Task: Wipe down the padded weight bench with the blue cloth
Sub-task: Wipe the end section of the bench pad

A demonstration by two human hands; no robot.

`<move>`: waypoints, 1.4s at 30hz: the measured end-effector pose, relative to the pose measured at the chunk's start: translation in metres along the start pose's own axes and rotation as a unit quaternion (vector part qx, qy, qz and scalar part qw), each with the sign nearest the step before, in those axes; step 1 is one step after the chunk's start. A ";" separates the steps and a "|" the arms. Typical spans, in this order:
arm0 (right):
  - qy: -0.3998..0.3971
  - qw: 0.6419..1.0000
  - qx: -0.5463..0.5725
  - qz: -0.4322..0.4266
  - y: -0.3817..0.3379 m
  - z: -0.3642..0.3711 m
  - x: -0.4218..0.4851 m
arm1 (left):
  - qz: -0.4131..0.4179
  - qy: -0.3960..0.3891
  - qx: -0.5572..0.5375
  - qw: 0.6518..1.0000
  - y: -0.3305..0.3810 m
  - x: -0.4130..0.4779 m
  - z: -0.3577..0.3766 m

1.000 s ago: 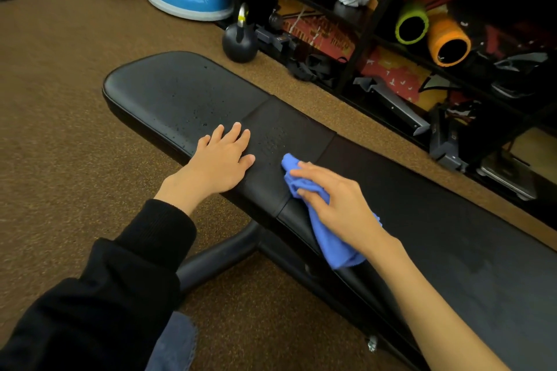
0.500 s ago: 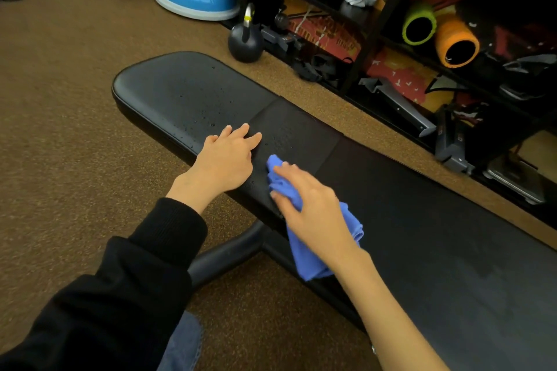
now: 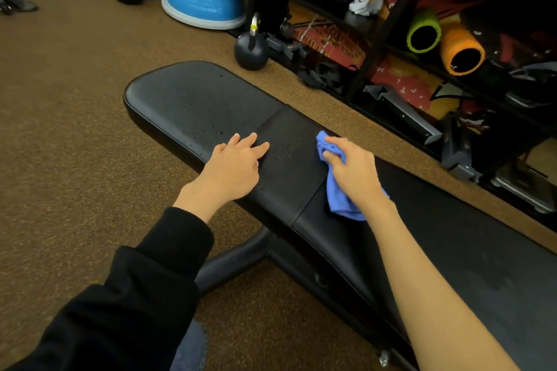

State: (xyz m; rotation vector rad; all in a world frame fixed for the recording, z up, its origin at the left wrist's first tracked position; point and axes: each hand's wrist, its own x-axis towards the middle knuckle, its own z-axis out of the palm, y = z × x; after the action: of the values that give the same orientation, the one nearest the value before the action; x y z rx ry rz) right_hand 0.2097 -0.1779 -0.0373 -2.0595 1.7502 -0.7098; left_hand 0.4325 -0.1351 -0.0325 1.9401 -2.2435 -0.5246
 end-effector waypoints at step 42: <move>-0.102 0.974 -0.045 -0.196 -0.008 0.004 0.006 | -0.023 0.005 0.041 0.999 0.010 0.006 0.009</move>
State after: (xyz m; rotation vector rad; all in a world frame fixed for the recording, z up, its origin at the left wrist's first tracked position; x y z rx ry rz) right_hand 0.2188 -0.1827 -0.0351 -2.4755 1.2992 -0.5046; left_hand 0.4188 -0.1381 -0.0384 2.0340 -2.2525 -0.4340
